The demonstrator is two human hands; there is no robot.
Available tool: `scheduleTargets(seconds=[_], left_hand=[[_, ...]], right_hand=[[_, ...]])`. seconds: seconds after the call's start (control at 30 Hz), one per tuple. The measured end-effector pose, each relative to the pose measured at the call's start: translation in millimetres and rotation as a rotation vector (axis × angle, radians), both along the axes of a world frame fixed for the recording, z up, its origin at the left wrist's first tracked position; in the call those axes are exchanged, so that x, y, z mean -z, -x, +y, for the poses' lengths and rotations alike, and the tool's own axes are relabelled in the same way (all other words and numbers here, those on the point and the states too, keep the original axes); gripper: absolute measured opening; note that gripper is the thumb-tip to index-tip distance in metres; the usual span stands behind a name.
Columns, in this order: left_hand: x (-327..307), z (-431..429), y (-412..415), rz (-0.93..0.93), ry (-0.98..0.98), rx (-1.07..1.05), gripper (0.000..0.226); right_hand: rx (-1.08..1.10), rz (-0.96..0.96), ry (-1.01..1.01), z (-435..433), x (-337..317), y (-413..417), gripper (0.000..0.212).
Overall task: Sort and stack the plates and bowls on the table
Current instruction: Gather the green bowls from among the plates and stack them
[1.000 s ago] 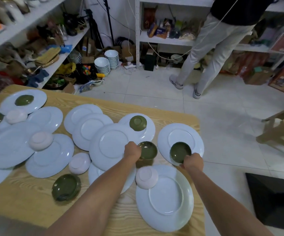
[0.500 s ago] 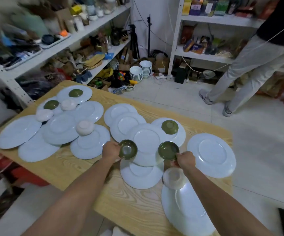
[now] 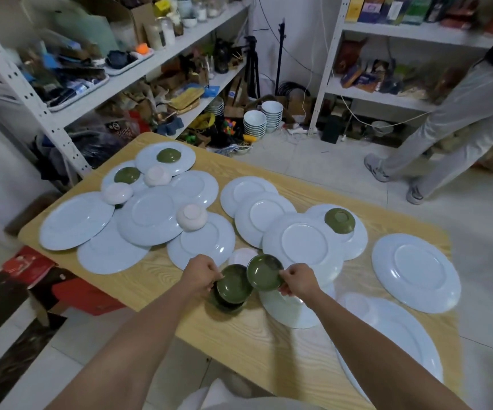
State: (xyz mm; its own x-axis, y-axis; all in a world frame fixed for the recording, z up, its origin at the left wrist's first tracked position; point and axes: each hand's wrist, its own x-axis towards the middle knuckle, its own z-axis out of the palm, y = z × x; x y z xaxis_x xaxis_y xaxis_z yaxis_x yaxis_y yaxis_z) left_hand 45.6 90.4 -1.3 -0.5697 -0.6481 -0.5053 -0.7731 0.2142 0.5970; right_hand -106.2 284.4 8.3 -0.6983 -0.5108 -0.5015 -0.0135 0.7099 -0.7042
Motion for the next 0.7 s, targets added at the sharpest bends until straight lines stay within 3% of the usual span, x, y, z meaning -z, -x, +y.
scheduleTargets(seconds=[0.17,0.43,0.7], left_hand=[[9,-19,-10,0.021,0.020,0.027,0.035],[18,-39,-12,0.067,-0.054,0.080,0.032],[4,-46,29,0.033,0.179,0.230,0.033]], right_hand=[[-0.136,0.013,-0.048,-25,6,-28,0.038],[-0.112,0.074,-0.172,-48,13,-51,0.036],[-0.005,0.279,-0.251,-31,6,-34,0.042]])
